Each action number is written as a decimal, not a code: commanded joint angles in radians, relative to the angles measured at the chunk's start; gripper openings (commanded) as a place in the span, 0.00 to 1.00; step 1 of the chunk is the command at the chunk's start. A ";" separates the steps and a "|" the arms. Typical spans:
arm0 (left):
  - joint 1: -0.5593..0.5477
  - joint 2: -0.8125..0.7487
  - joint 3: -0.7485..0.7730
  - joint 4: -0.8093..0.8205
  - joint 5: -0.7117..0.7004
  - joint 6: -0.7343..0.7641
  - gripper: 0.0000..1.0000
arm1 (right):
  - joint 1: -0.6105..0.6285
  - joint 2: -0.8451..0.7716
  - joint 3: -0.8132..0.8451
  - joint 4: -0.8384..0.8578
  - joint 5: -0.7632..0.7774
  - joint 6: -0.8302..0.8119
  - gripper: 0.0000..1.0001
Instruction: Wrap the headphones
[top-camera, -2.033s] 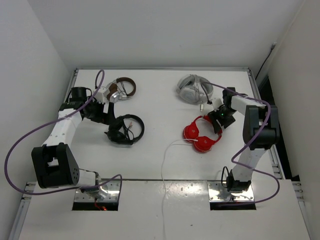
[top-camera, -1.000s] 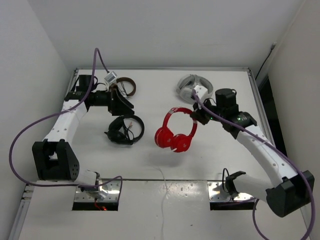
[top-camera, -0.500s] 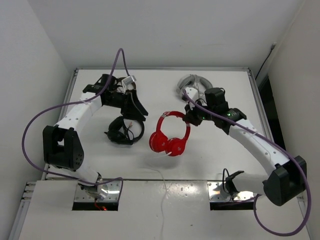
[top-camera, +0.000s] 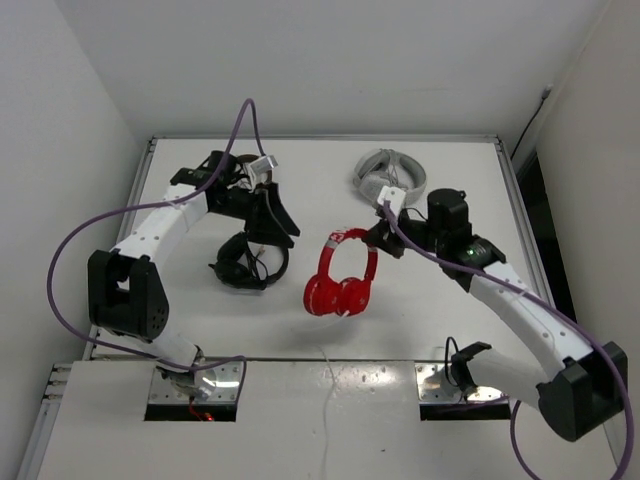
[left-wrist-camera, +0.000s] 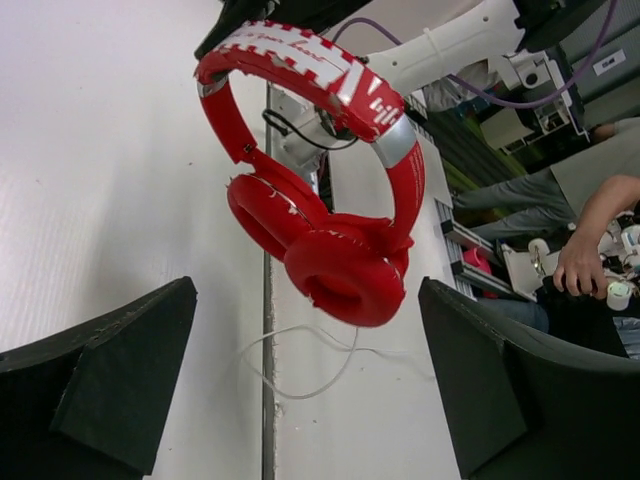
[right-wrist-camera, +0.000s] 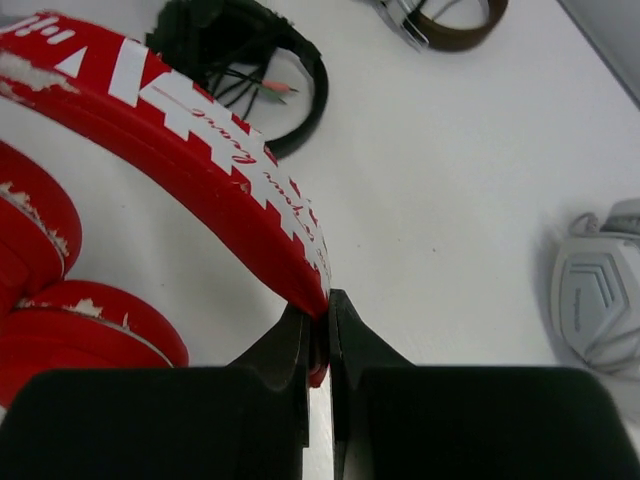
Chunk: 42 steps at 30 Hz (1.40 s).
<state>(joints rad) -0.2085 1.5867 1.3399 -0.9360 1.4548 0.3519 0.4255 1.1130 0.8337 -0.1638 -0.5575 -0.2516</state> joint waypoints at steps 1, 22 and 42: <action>-0.032 -0.050 0.008 -0.001 0.165 0.041 1.00 | -0.019 -0.103 -0.070 0.234 -0.220 -0.012 0.00; -0.072 -0.122 0.024 -0.001 0.165 0.010 1.00 | 0.119 -0.044 -0.054 0.401 0.108 0.232 0.00; -0.196 -0.172 0.048 -0.001 0.165 -0.024 0.57 | 0.162 0.024 -0.107 0.593 0.199 0.207 0.00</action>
<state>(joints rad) -0.3908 1.4471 1.3643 -0.9489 1.4578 0.3122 0.5900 1.1404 0.7258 0.2794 -0.3580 -0.0673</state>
